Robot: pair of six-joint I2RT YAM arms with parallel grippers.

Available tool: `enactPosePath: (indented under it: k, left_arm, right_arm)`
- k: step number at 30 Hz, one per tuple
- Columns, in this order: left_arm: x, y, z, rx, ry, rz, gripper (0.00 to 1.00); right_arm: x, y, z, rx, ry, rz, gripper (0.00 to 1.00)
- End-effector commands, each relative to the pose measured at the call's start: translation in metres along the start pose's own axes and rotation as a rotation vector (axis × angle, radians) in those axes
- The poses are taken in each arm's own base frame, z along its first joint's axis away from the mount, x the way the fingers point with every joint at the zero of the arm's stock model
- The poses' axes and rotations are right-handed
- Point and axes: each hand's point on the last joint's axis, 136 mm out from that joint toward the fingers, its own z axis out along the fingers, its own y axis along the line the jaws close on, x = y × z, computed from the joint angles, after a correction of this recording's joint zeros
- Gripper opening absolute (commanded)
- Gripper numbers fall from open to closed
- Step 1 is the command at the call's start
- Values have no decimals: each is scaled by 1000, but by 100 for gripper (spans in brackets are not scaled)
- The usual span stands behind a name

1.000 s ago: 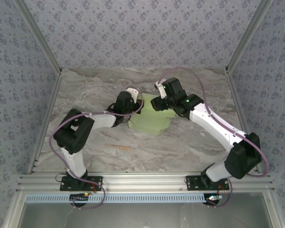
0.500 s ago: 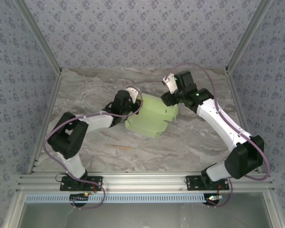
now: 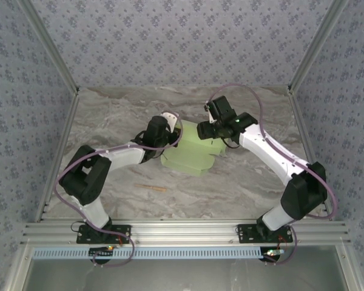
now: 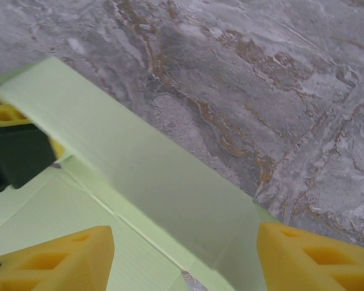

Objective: Fold the paper box

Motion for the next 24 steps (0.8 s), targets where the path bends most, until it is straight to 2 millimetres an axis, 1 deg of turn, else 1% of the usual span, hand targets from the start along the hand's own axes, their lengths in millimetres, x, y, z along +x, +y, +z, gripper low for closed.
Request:
enactPosePath:
  k: [1,5,8,13,15,19,24]
  left_arm:
    - [-25,-5,-13,-3,-67,-4,0]
    - [-27,-6,-14,-6,-72,-4,0]
    - [-27,-6,-14,-11,-75,-10,0]
    - [-25,-11,-12,-2,-72,-8,0]
    - [-25,-13,-12,2,-72,-6,0]
    - [-22,-17,-9,10,-65,-3,0]
    - [-19,-18,-6,12,-56,-1,0]
  right_arm:
    - [-2,-8,1,39,4,80,66]
    - [4,-5,9,17,23,120,65]
    - [5,3,12,-37,8,170,64]
    - [-6,10,15,-180,-79,307,60]
    - [-4,6,17,-216,-106,378,58]
    - [-14,2,12,-257,-173,464,51]
    - [-19,2,11,-296,-214,528,43]
